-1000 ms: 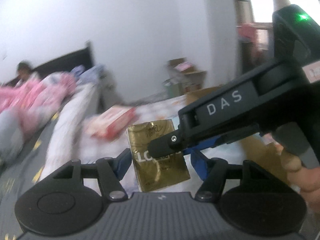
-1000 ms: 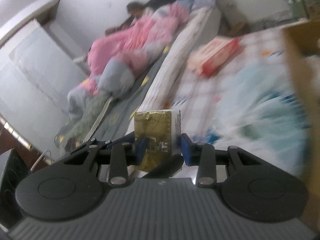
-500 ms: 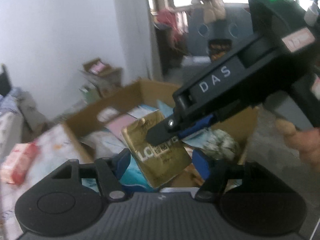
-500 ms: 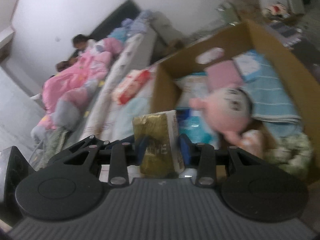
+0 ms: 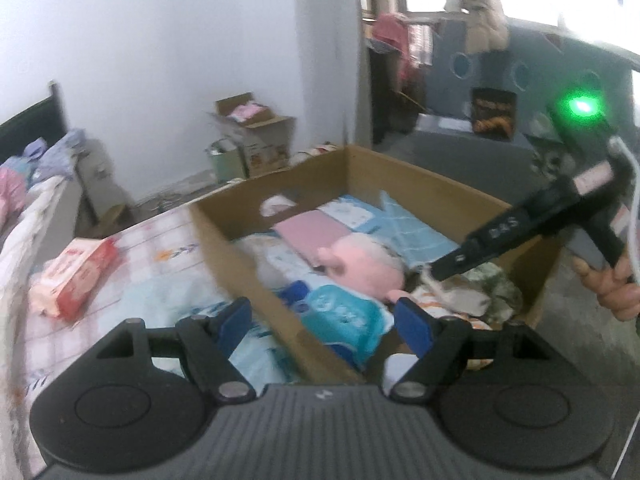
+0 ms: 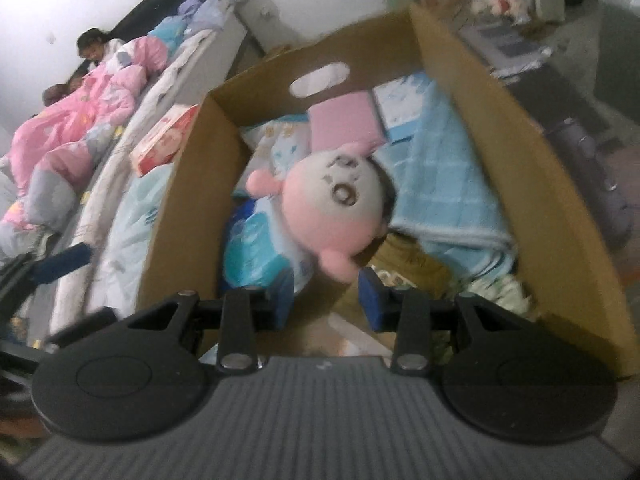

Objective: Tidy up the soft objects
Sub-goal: 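Lower the gold box into the cardboard box with the right gripper, then push the gold box down among the items with the right gripper and release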

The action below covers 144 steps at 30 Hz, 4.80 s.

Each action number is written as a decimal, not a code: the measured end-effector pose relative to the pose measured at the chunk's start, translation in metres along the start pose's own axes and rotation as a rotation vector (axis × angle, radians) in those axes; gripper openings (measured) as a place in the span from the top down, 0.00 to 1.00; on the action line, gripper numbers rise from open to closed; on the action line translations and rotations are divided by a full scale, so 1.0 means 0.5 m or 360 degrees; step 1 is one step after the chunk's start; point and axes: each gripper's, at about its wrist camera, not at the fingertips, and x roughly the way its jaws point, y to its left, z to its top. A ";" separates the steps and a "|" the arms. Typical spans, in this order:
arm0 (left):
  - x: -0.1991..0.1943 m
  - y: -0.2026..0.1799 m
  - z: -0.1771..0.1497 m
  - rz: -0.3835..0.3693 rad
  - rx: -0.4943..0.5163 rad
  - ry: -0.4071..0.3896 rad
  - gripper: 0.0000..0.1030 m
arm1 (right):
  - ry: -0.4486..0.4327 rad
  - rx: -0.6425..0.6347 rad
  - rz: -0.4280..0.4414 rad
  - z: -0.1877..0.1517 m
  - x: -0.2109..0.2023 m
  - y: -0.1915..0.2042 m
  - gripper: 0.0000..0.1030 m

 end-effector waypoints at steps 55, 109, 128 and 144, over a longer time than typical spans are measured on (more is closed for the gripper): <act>-0.121 0.096 -0.105 0.0073 -0.0412 0.0026 0.20 | 0.0190 -0.0124 -0.0341 -0.016 0.058 -0.004 0.60; -0.126 0.103 -0.123 0.0088 -0.0481 0.0050 0.20 | 0.0308 0.0114 0.0042 -0.028 0.064 0.040 0.66; -0.123 0.103 -0.124 0.0090 -0.0481 0.0065 0.20 | 0.0115 -0.0025 -0.0156 0.005 0.034 0.040 0.65; -0.127 0.099 -0.127 0.0084 -0.0495 0.0069 0.20 | 0.0292 0.0145 0.0173 -0.011 0.106 0.052 0.78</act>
